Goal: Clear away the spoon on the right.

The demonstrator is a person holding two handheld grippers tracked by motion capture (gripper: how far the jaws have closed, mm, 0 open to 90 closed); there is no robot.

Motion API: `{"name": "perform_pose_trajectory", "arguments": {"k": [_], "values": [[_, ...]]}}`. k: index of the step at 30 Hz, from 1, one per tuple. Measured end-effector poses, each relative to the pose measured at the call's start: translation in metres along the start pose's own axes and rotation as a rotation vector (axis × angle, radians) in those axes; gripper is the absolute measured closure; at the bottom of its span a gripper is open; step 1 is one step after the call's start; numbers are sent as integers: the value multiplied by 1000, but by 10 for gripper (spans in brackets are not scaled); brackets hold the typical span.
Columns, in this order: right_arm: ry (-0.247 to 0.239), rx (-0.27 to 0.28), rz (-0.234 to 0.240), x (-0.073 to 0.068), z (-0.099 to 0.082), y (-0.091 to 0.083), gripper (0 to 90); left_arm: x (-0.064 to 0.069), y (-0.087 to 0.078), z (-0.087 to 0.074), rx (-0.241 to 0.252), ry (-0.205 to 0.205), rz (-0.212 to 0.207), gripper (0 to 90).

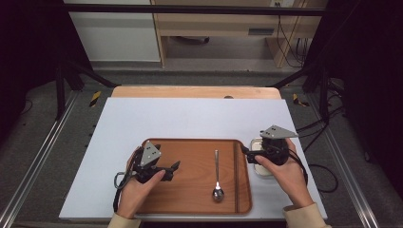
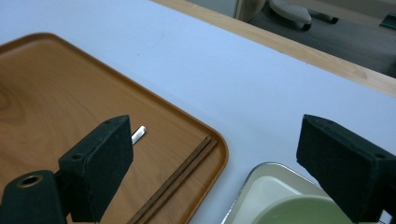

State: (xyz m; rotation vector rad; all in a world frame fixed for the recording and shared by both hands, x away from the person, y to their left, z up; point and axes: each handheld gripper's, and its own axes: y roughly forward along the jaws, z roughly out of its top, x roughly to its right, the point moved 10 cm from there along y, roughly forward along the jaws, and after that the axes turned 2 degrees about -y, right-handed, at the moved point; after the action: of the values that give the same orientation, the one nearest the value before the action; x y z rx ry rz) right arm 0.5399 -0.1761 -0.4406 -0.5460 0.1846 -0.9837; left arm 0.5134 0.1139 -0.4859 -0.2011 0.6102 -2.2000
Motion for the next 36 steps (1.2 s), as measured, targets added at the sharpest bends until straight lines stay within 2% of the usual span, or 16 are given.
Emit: {"name": "perform_pose_trajectory", "arguments": {"k": [4,9,15,18,21,32,36], "values": [[15,12,-10,7,-2,-9,134,0,1,0,5,-2,-4,73],[25,52,-38,20,-4,-21,156,0,-2,6,42,-5,-5,69],[54,93,-74,36,-6,-33,134,-6,-6,7,55,-13,5,67],[65,92,-75,42,-8,-35,105,-10,-9,9,66,-22,14,67],[72,80,-79,47,-13,-38,118,-13,-11,9,71,-25,17,67],[87,50,-158,76,-28,-51,209,-23,-18,10,81,-40,36,67],[93,21,-193,87,-38,-55,231,-26,-19,10,82,-44,41,68]]}}
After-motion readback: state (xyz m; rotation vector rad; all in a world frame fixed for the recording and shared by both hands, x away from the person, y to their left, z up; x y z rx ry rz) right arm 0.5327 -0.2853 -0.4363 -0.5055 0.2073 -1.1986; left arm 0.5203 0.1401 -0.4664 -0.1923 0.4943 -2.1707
